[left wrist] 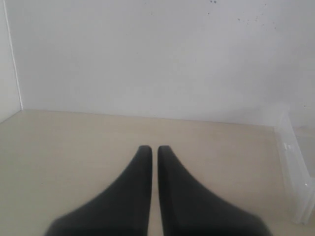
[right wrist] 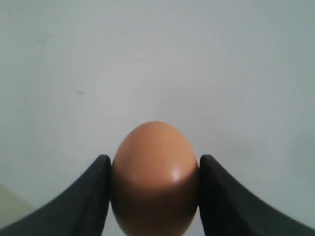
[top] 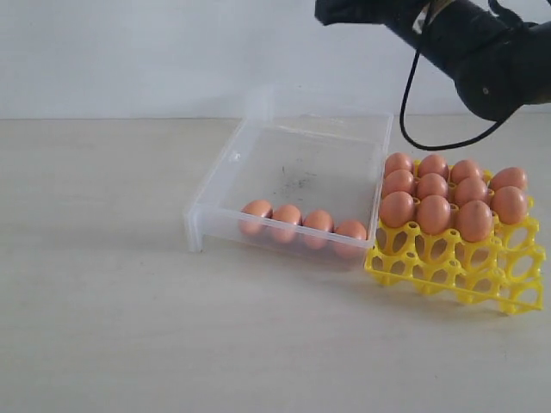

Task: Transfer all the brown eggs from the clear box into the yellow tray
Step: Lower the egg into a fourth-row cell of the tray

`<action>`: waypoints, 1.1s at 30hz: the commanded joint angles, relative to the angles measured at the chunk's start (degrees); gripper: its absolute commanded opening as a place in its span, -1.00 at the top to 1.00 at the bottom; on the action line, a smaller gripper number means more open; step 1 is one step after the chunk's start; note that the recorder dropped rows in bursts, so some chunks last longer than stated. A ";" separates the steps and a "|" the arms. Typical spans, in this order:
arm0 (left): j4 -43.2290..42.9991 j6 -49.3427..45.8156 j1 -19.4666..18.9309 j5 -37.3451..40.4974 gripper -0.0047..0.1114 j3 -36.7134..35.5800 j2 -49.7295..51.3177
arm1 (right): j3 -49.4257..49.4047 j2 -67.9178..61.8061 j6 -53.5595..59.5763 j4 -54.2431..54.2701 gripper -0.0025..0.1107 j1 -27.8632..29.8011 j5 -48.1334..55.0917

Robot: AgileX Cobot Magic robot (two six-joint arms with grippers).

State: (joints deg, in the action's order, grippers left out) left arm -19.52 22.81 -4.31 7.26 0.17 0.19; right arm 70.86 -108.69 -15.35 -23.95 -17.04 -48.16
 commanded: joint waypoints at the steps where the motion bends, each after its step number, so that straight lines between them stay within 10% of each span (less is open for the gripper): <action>1: 0.10 0.04 0.32 0.11 0.85 -0.17 -0.19 | -3.72 0.62 -14.19 -12.04 0.96 1.19 -1.19; 5: 0.10 0.04 0.32 0.11 0.85 -0.17 -0.19 | -19.55 0.62 -19.45 -10.86 0.96 13.01 -21.81; 12: 0.10 0.04 0.32 0.11 0.85 -0.17 -0.19 | -30.92 1.21 -16.49 -19.93 0.96 28.50 -21.81; 33: 0.10 0.04 0.32 0.11 0.85 -0.17 -0.19 | -54.80 4.80 -9.22 -21.19 0.96 38.19 -21.81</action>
State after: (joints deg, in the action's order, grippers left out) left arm -19.52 22.81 -4.31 7.26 0.17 0.19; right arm 16.68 -104.55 -26.33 -48.56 20.64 -68.90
